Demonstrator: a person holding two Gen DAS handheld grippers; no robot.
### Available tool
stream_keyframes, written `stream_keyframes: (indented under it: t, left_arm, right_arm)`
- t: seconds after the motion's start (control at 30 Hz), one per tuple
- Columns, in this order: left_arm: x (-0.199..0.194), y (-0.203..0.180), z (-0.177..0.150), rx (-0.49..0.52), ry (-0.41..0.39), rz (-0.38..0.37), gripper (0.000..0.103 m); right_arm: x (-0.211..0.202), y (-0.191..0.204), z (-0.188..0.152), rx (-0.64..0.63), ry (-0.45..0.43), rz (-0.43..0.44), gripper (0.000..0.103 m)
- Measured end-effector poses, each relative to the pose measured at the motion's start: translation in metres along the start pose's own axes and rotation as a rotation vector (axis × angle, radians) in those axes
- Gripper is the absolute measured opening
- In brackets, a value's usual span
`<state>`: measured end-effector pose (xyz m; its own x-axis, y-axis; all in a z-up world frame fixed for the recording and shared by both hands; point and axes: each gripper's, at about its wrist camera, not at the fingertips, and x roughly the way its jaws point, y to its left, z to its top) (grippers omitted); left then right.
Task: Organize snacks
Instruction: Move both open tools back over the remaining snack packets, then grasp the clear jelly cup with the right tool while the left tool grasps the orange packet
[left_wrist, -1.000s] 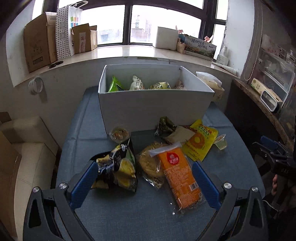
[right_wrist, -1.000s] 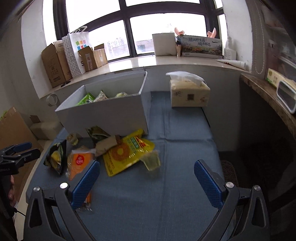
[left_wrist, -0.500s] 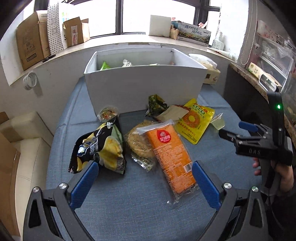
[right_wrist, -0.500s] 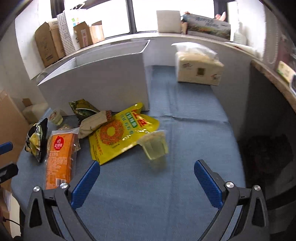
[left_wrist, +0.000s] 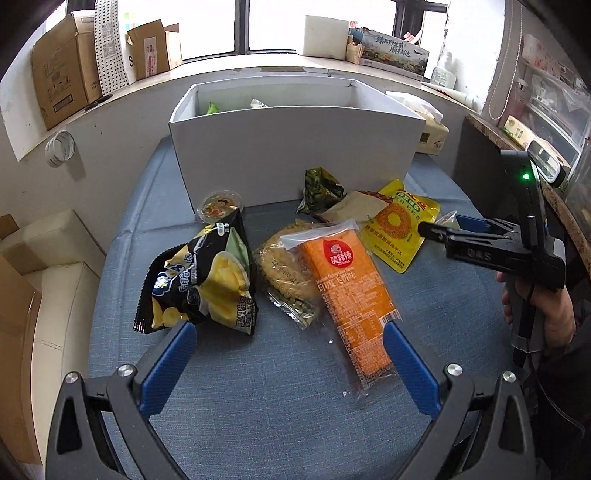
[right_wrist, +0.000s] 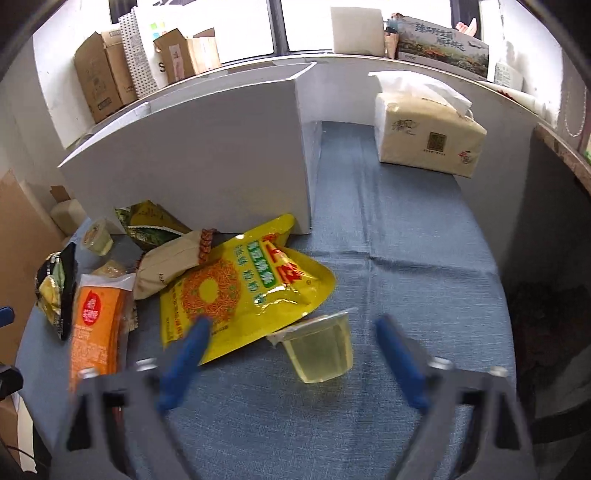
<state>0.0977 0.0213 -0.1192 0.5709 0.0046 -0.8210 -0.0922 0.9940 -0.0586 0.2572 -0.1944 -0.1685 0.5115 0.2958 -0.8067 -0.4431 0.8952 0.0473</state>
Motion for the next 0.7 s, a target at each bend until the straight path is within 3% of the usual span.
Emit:
stream_keyframes:
  t: [0.03, 0.13, 0.33, 0.7]
  left_arm:
    - [0.001, -0.001, 0.0, 0.003, 0.001, 0.0, 0.103]
    - [0.003, -0.004, 0.0, 0.01, 0.007, -0.002, 0.103]
    - [0.006, -0.012, 0.001, 0.025, 0.013, -0.01, 0.103]
    - [0.028, -0.044, 0.015, 0.058, 0.038, -0.026, 0.103]
  right_arm:
    - [0.002, -0.001, 0.0, 0.0, 0.004, -0.029, 0.047]
    - [0.0, -0.005, -0.001, 0.023, 0.005, 0.017, 0.047]
    - [-0.014, -0.004, -0.004, 0.007, -0.016, 0.001, 0.047]
    - [-0.08, 0.002, -0.023, 0.046, -0.101, 0.048, 0.047]
